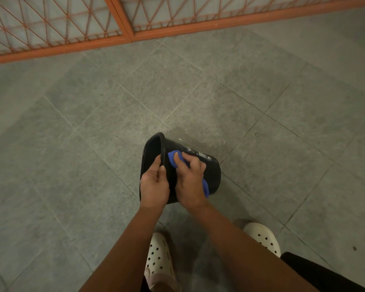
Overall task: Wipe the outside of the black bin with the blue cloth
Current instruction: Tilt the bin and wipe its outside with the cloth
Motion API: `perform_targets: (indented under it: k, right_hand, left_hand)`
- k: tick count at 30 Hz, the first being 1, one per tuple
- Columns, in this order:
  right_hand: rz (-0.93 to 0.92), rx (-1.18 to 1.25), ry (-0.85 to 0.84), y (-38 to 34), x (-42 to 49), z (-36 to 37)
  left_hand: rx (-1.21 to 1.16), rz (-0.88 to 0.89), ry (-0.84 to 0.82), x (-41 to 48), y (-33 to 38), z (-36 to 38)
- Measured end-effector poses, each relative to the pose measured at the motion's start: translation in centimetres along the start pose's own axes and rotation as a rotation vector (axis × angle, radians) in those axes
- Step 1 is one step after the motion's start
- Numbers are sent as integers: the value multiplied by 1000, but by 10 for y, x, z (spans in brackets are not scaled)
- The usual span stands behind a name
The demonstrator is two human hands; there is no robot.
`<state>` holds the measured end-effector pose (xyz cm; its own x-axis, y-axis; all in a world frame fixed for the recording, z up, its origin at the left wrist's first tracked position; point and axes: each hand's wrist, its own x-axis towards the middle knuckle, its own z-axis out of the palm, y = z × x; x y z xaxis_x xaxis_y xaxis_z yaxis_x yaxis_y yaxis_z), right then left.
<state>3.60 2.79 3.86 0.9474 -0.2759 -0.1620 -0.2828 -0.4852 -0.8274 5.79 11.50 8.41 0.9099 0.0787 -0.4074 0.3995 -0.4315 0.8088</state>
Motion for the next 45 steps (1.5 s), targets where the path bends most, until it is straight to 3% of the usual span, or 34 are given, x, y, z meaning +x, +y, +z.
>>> perform_targets:
  k: [3,8,14,18,23,29,35,38,42,45]
  right_hand:
    - [-50,-42,-34,7,9,-3]
    - [268,-131,52,32,4,-5]
    - [18,2,47,16,3,2]
    - [149,136,89,32,14,-8]
    - [299,128,160,39,5,-4]
    - [32,136,57,24,4,0]
    - [373,52,119,45,8,-10]
    - [275,29,164,41,5,-9]
    - [60,53,85,39,10,-13]
    - [183,29,55,50,13,-17]
  left_hand:
    - [-34,-49,17,1,-2,-2]
    - [44,-45,71,2,-2,1]
    - [51,-29,34,9,1,-3]
    - [52,-42,69,5,0,0]
    - [118,-8,55,4,3,5]
    - [94,-21,76,7,3,0]
    - [124,-12,64,5,0,2]
    - [168,6,28,7,2,3]
    - [162,-7,51,9,2,1]
    - [150,-20,84,8,0,-1]
